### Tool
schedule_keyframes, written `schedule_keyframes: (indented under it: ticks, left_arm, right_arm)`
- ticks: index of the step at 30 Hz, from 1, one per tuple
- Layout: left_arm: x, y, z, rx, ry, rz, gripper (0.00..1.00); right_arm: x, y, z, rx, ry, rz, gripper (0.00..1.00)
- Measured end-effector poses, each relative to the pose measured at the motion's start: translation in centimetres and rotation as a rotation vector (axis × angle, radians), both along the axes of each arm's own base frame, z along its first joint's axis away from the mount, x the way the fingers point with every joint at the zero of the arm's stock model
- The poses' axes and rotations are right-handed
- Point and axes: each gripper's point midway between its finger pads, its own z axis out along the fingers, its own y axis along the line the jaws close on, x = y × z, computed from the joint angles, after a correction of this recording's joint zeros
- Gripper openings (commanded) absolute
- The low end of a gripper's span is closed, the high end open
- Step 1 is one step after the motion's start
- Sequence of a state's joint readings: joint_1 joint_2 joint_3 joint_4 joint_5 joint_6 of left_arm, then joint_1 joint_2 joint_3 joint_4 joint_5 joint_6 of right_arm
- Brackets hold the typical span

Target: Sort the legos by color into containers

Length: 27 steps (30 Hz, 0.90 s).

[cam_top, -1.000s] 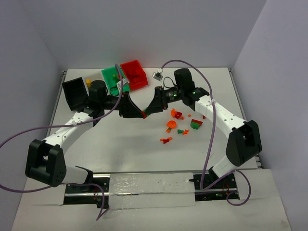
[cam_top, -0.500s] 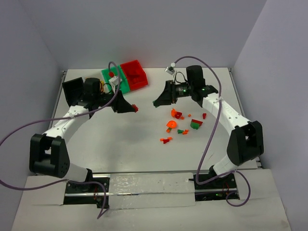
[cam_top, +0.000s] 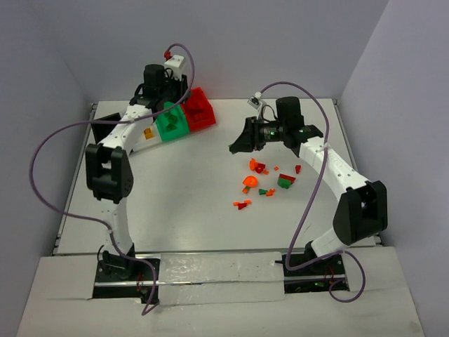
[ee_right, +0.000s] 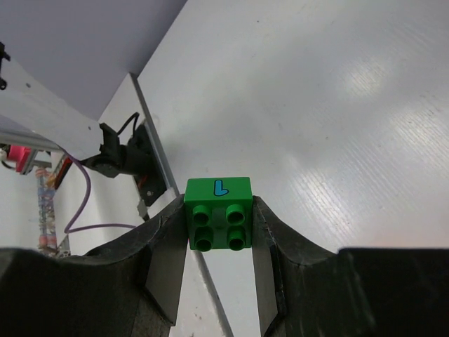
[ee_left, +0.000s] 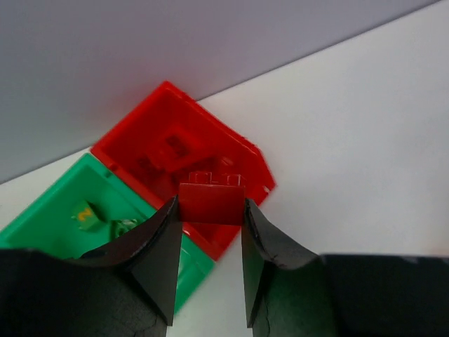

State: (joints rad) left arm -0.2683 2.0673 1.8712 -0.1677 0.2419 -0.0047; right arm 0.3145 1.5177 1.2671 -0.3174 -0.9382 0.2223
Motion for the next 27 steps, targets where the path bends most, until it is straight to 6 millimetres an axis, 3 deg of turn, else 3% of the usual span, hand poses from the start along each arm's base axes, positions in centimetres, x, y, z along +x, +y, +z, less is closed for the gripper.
schedule_keyframes:
  ticks: [3,6,9,11,14,20,22,24,27]
  left_arm:
    - [3.5,0.5,-2.9,0.048,-0.003,0.061,0.1]
    - [5.1,1.0,-7.0,0.102,0.034,0.094,0.2]
    - [5.7,1.4,-10.3,0.145,0.066,0.108,0.54]
    - [6.0,1.6,-11.6,0.166,0.077,0.115,0.65]
    - [6.8,1.8,-11.5,0.18,0.055,0.128,0.78]
    - [7.1,1.7,-9.0,0.162,0.015,0.128,0.81]
    - [6.0,1.5,-8.1,0.127,0.035,0.104,0.8]
    - [3.3,1.3,-7.0,0.065,0.075,0.047,0.81]
    - [-3.8,1.2,-4.4,-0.039,0.134,-0.08,0.82]
  right_arm:
    - [0.2,-0.2,-0.3,-0.017,-0.002,-0.012,0.0]
    - [0.3,-0.3,-0.5,-0.025,-0.005,-0.019,0.0]
    - [0.3,-0.3,-0.6,-0.032,-0.007,-0.022,0.0]
    - [0.3,-0.4,-0.7,-0.036,-0.009,-0.023,0.0]
    - [0.4,-0.5,-0.8,-0.044,-0.013,-0.029,0.0]
    - [0.7,-0.6,-0.9,-0.056,-0.016,-0.047,0.0]
    - [0.8,-0.6,-0.9,-0.057,-0.012,-0.056,0.0]
    - [0.8,-0.6,-0.9,-0.052,0.003,-0.066,0.0]
    - [0.9,-0.2,-0.5,-0.01,0.044,-0.084,0.0]
